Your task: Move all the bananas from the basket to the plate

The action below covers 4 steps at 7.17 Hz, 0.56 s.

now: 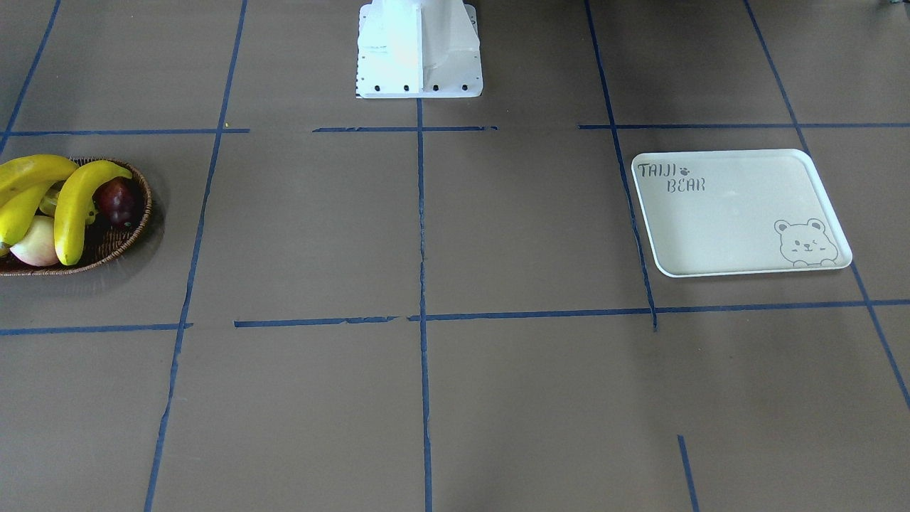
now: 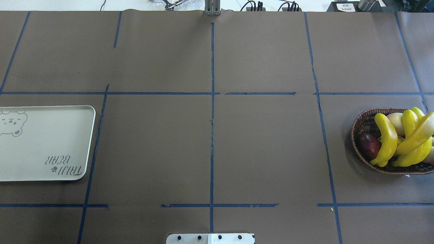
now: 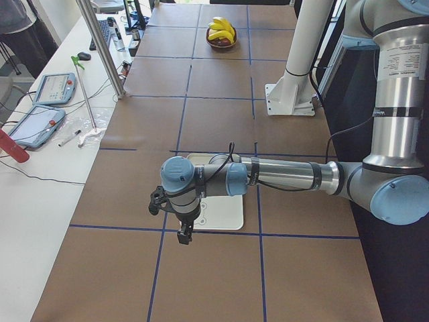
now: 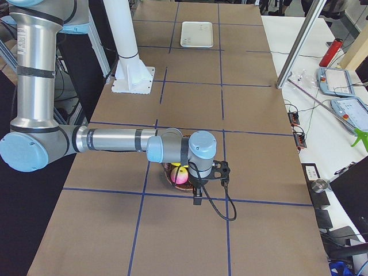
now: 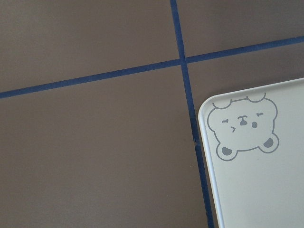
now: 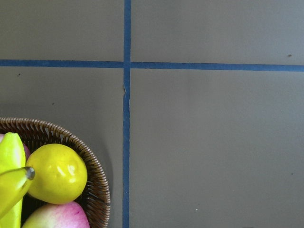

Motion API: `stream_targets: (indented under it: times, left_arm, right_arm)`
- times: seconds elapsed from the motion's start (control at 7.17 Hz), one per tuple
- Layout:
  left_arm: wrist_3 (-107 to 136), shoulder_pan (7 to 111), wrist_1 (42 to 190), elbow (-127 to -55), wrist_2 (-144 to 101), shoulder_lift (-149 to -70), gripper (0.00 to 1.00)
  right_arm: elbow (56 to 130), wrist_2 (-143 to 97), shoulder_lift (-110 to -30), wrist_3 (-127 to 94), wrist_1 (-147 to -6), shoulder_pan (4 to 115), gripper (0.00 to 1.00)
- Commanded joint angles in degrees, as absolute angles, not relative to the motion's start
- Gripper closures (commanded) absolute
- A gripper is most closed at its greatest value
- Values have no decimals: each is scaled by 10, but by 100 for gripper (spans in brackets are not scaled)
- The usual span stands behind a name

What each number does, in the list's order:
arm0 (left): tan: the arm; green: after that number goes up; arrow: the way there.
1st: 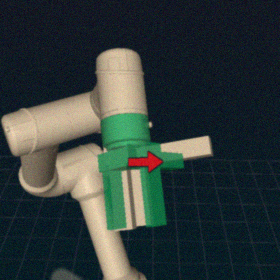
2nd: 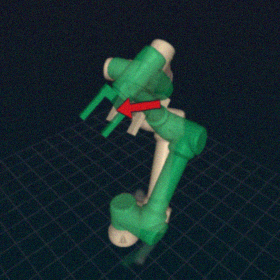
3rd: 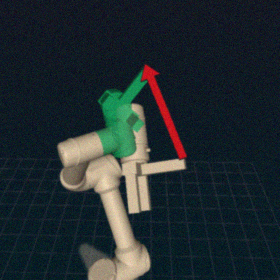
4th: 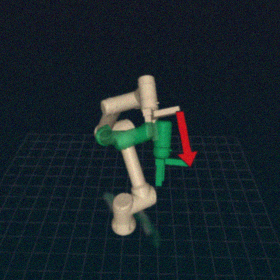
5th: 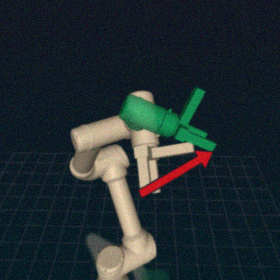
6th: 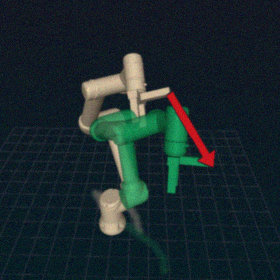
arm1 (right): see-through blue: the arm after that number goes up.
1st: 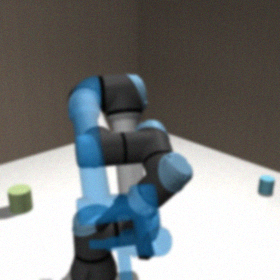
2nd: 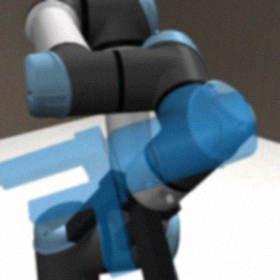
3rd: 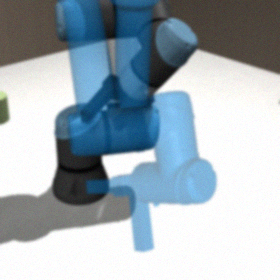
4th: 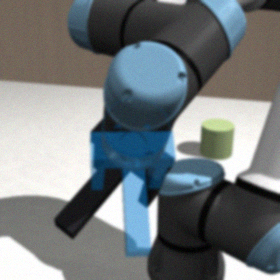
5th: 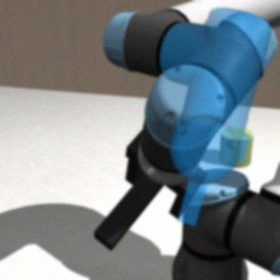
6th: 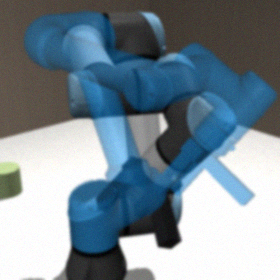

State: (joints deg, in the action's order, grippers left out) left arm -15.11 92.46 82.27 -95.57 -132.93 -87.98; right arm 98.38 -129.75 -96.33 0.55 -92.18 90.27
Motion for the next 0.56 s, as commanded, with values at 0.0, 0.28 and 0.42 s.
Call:
stream_targets:
  times: [0.0,0.28,0.42]
  left_arm:
    - [-152,925,824,-956,-1329,-881,0]
    - [-151,925,824,-956,-1330,-882,0]
    - [-151,925,824,-956,-1330,-882,0]
  right_arm:
    - [985,-1298,-964,3,-922,903,0]
    - [1002,-1298,-962,6,-920,903,0]
    - [1012,-1310,-962,-3,-922,902,0]
